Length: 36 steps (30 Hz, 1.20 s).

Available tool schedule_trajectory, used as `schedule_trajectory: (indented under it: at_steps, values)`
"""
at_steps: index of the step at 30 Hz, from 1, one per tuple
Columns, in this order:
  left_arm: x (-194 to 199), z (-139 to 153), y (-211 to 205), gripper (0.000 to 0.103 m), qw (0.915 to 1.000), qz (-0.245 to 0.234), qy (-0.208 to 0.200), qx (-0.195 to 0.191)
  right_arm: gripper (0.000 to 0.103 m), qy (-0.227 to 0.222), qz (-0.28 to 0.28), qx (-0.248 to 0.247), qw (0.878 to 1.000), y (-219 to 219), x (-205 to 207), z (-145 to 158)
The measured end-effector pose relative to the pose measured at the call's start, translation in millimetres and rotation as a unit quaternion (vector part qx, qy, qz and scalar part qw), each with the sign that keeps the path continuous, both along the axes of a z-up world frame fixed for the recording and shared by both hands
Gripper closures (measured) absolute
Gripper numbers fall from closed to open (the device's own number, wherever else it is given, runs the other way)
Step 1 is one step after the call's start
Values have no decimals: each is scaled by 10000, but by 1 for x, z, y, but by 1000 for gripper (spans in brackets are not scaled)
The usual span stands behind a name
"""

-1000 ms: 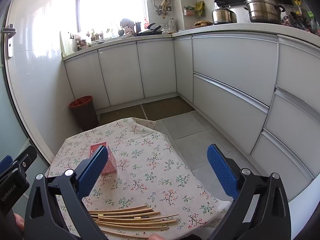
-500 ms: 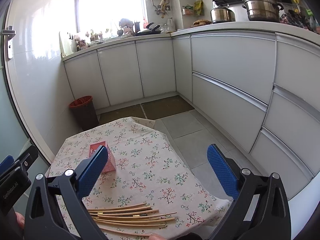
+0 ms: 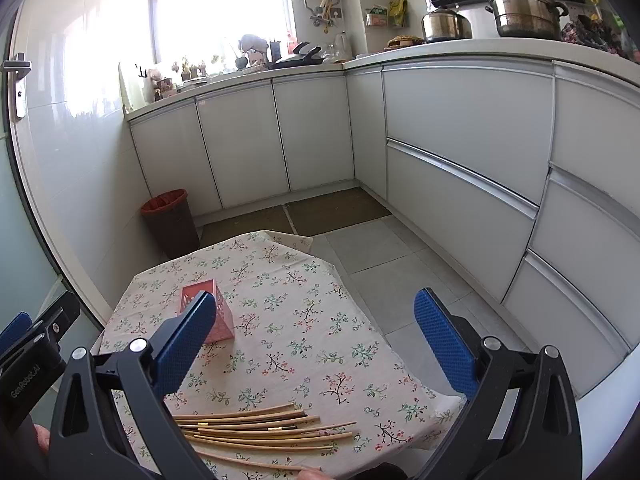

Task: Organize utensils

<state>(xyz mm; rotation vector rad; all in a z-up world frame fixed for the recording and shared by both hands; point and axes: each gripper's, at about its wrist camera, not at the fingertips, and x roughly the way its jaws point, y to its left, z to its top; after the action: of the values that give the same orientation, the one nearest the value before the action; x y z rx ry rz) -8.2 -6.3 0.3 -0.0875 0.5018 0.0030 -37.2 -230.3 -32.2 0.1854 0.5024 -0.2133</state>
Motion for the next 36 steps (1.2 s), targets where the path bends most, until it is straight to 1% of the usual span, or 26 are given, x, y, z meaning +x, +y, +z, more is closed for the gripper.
schedule_trajectory:
  at_steps: [36]
  values:
    - [1,-3,0,7,10000,34,42,18,6,38,23,47,10000,-1,-2,-1]
